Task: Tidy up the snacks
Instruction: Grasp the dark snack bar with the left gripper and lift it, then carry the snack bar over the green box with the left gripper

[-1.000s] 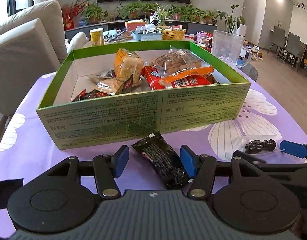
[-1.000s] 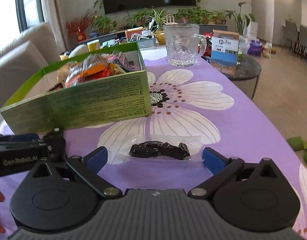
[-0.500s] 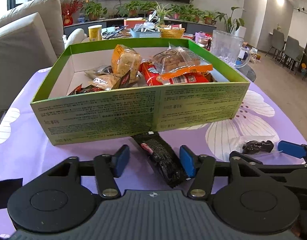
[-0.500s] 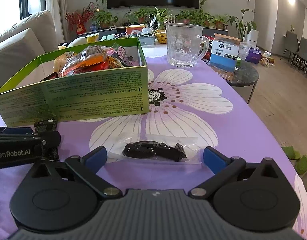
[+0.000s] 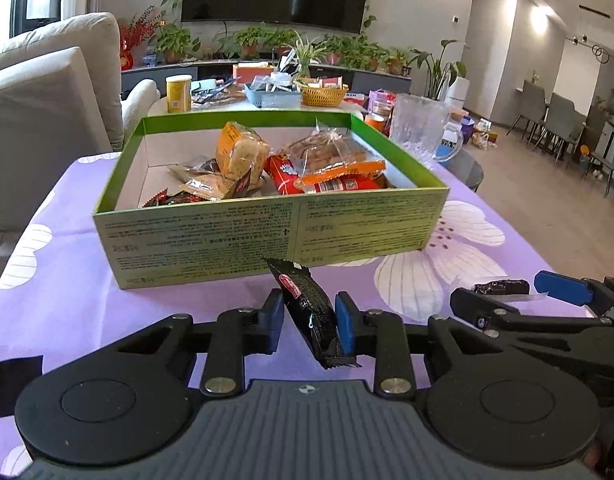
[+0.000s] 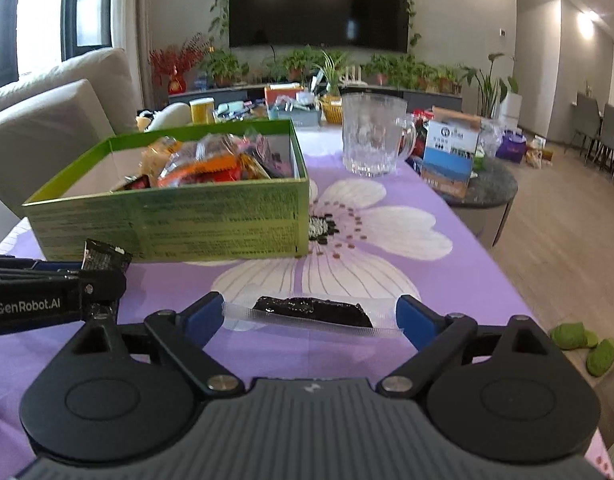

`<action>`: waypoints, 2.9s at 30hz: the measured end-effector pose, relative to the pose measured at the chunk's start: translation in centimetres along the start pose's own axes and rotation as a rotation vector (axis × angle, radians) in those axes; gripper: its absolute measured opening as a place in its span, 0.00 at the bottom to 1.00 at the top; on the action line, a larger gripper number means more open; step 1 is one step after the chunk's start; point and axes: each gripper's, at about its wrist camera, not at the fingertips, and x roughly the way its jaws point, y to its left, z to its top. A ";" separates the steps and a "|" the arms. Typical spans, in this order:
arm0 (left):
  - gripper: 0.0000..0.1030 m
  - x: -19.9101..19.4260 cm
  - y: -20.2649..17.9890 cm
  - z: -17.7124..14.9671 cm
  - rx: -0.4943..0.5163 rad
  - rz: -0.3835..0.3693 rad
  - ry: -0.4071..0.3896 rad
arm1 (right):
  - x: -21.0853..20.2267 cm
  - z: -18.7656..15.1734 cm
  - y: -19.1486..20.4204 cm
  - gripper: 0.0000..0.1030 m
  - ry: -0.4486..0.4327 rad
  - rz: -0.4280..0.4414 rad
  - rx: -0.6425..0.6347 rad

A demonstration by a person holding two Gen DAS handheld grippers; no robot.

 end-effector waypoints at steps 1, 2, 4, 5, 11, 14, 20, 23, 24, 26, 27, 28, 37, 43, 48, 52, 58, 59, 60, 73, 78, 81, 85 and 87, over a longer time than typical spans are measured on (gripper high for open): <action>0.16 -0.4 0.1 0.0 0.001 -0.002 -0.006 | -0.3 0.1 0.0 0.57 -0.005 -0.001 0.004; 0.16 -0.8 0.2 0.1 0.002 -0.003 -0.010 | -0.5 0.1 -0.2 0.57 -0.009 -0.001 0.009; 0.16 -1.5 0.4 0.3 -0.002 -0.002 -0.027 | -0.8 0.4 -0.4 0.57 -0.015 0.000 0.020; 0.16 -1.9 0.5 0.4 -0.002 -0.003 -0.039 | -1.0 0.6 -0.5 0.57 -0.020 0.002 0.026; 0.16 -2.7 1.0 0.5 0.008 -0.017 -0.023 | -1.9 1.0 -0.4 0.57 -0.054 -0.003 0.021; 0.38 -2.0 0.6 -0.7 0.044 -0.012 0.037 | -1.9 0.7 -0.5 0.57 -0.046 -0.002 0.025; 0.44 -0.1 -0.7 -2.4 0.131 0.041 0.097 | -1.6 0.2 -0.4 0.57 -0.024 0.002 0.030; 0.44 0.9 -0.5 -2.5 0.124 0.052 0.110 | -1.6 0.0 -0.4 0.57 -0.023 0.004 0.028; 0.38 1.2 -0.4 -2.5 0.113 0.047 0.111 | -1.5 0.0 -0.5 0.57 -0.022 0.004 0.030; 0.24 1.0 0.4 -2.5 0.059 0.026 0.097 | -1.3 -0.1 -0.6 0.57 -0.015 0.005 0.038; 0.23 0.8 0.7 -2.4 0.028 0.011 0.103 | -1.3 -0.2 -0.7 0.57 -0.011 0.006 0.040; 0.22 0.6 1.1 -2.3 0.011 0.003 0.101 | -1.3 -0.2 -0.8 0.57 -0.010 0.006 0.043; 0.22 -2.1 1.5 -0.6 -0.003 0.012 0.012 | -1.8 -0.1 -0.7 0.57 -0.021 0.012 0.047; 0.22 -3.1 1.7 0.8 -0.002 0.015 -0.032 | -2.4 0.3 -0.4 0.57 -0.041 0.022 0.032; 0.22 -3.8 1.8 4.1 0.028 0.051 -0.114 | -2.6 3.1 1.0 0.57 -0.116 0.054 0.007; 0.22 -3.5 2.5 6.3 0.035 0.079 -0.145 | -2.4 5.8 2.5 0.57 -0.178 0.108 -0.005; 0.22 -1.7 3.5 7.8 0.051 0.112 -0.138 | -0.8 8.6 3.3 0.57 -0.214 0.129 -0.015; 0.22 -1.4 3.7 7.8 0.050 0.113 -0.133 | -0.4 8.8 3.4 0.57 -0.215 0.129 -0.018; 0.22 -0.9 3.9 7.8 0.049 0.116 -0.125 | -0.1 9.0 3.4 0.57 -0.215 0.128 -0.022; 0.23 4.0 5.5 8.6 0.072 0.127 -0.064 | 4.7 10.5 4.3 0.57 -0.164 0.110 -0.012; 0.23 5.7 5.8 8.8 0.072 0.124 -0.062 | 6.1 10.6 5.3 0.57 -0.153 0.103 -0.035; 0.24 6.5 5.9 9.0 0.087 0.126 -0.065 | 6.9 11.1 5.3 0.57 -0.140 0.101 -0.020; 0.36 7.8 6.3 9.0 0.084 0.170 -0.034 | 8.4 11.9 5.1 0.57 -0.159 0.104 0.039; 0.37 8.0 6.6 8.9 0.075 0.180 -0.035 | 9.2 12.2 5.1 0.57 -0.131 0.114 0.046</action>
